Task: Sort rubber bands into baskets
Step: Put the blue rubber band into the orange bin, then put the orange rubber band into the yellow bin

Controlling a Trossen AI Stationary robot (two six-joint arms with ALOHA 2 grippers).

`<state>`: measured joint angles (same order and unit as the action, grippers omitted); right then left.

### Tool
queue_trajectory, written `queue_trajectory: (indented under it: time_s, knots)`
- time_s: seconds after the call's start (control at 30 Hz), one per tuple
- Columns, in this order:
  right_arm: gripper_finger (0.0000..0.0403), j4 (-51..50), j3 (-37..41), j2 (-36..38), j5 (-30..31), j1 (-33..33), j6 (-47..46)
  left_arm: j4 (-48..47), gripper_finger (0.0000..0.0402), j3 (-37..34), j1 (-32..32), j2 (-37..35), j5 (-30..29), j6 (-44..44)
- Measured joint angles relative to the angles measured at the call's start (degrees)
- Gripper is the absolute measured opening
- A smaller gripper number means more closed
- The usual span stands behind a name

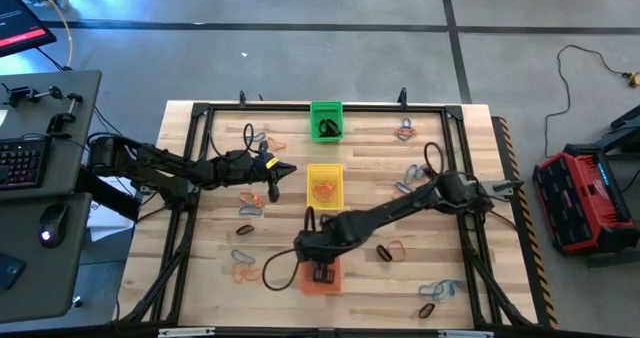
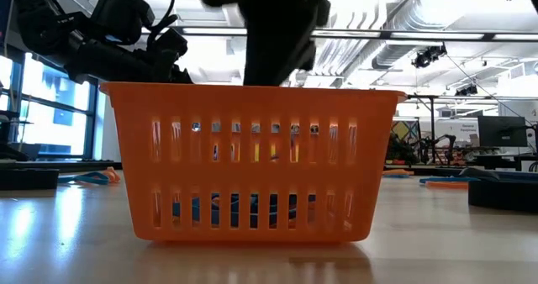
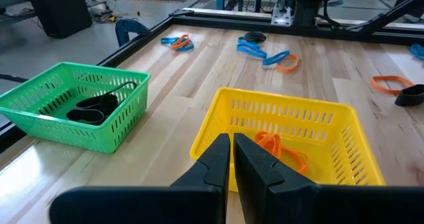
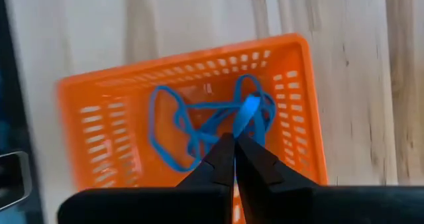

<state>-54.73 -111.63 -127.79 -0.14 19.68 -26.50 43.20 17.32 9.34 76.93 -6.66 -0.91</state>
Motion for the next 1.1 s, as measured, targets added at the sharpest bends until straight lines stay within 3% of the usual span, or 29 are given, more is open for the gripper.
queue_trajectory:
  time_s: [0.37,0.67,0.77,0.87,1.03,1.1]
  knots:
    - [0.0016,0.3,0.1,-2.5,-1.0,-0.8,2.9,-0.1,0.0011,0.0,0.0,0.0,0.0,-0.1]
    - [0.0142,-0.5,-0.7,-2.5,-1.0,-0.7,4.3,-0.1,0.0011,0.0,0.0,0.0,0.0,-0.4]
    - [0.0161,-2.0,-3.0,-2.2,0.1,-0.4,4.5,-0.1,0.0011,0.0,0.0,0.0,0.0,-0.4]
    - [0.0139,-5.8,-5.9,-1.7,4.5,0.5,5.9,-0.1,0.0011,0.0,0.0,0.0,0.0,-0.6]
    - [0.0033,-7.2,-8.1,-1.3,6.5,1.4,8.2,-0.1,0.0011,0.0,0.0,0.0,0.0,-0.5]
    - [0.0010,-6.9,-7.4,-1.3,6.7,1.6,9.6,-0.1,0.0011,0.0,0.0,0.0,0.0,-0.5]
